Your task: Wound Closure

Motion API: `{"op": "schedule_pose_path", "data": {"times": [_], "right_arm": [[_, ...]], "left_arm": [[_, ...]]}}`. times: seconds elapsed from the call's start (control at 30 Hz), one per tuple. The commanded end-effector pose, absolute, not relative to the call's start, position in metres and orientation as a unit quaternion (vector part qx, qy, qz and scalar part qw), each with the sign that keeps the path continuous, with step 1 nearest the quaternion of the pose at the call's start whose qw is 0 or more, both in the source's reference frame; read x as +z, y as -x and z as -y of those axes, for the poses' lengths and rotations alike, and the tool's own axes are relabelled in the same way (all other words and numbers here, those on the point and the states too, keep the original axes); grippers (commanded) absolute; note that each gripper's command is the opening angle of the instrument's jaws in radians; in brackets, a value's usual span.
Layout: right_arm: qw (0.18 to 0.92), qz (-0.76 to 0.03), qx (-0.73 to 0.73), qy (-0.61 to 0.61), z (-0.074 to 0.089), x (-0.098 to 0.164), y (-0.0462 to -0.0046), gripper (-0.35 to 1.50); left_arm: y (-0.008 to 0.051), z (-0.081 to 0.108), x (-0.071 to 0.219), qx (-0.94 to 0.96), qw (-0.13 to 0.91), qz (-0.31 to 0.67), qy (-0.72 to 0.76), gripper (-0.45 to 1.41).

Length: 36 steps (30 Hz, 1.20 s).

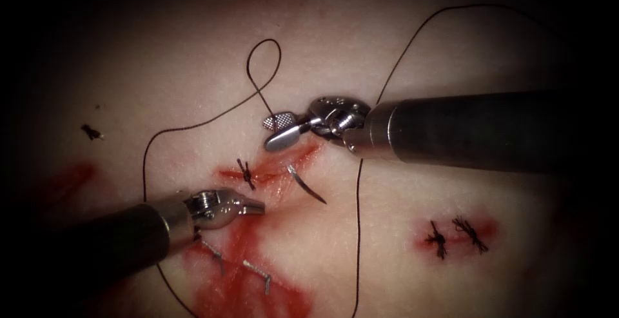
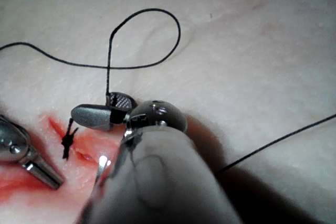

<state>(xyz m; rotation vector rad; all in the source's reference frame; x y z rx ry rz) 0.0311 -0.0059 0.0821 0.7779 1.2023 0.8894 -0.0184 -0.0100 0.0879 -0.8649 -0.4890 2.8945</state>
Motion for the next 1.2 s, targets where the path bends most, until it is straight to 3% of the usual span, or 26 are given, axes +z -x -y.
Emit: {"op": "schedule_pose_path", "data": {"times": [0.03, 0.1, 0.33, 0.6, 0.7, 0.83, 1.07, 1.2], "right_arm": [[0.668, -0.532, 0.395, -0.340, 0.0055, 0.0828, -0.0305, 1.48], [0.668, -0.530, 0.401, -0.335, 0.0049, 0.0828, -0.0287, 1.48], [0.659, -0.536, 0.417, -0.324, 0.0043, 0.0827, -0.0261, 1.48], [0.630, -0.570, 0.436, -0.296, 0.0047, 0.0827, -0.0246, 1.43], [0.636, -0.574, 0.431, -0.283, 0.0049, 0.0826, -0.0245, 1.40], [0.638, -0.576, 0.427, -0.280, 0.0050, 0.0825, -0.0245, 1.38], [0.638, -0.581, 0.421, -0.279, 0.0050, 0.0826, -0.0247, 1.35], [0.640, -0.582, 0.419, -0.277, 0.0051, 0.0826, -0.0249, 1.35]], "left_arm": [[0.0189, 0.0098, 0.0883, 0.945, 0.034, 0.150, 0.290, 0.15], [0.0188, 0.0089, 0.0875, 0.944, 0.020, 0.109, 0.310, 0.29], [0.0200, 0.0072, 0.0858, 0.916, 0.004, 0.027, 0.400, 0.29], [0.0223, 0.0067, 0.0843, 0.899, -0.040, -0.043, 0.434, 0.54], [0.0231, 0.0061, 0.0841, 0.899, -0.042, -0.064, 0.431, 0.47], [0.0238, 0.0058, 0.0846, 0.901, -0.065, -0.086, 0.421, 0.69], [0.0245, 0.0058, 0.0863, 0.909, -0.093, -0.134, 0.384, 0.47], [0.0248, 0.0063, 0.0873, 0.915, -0.104, -0.144, 0.362, 0.56]]}}
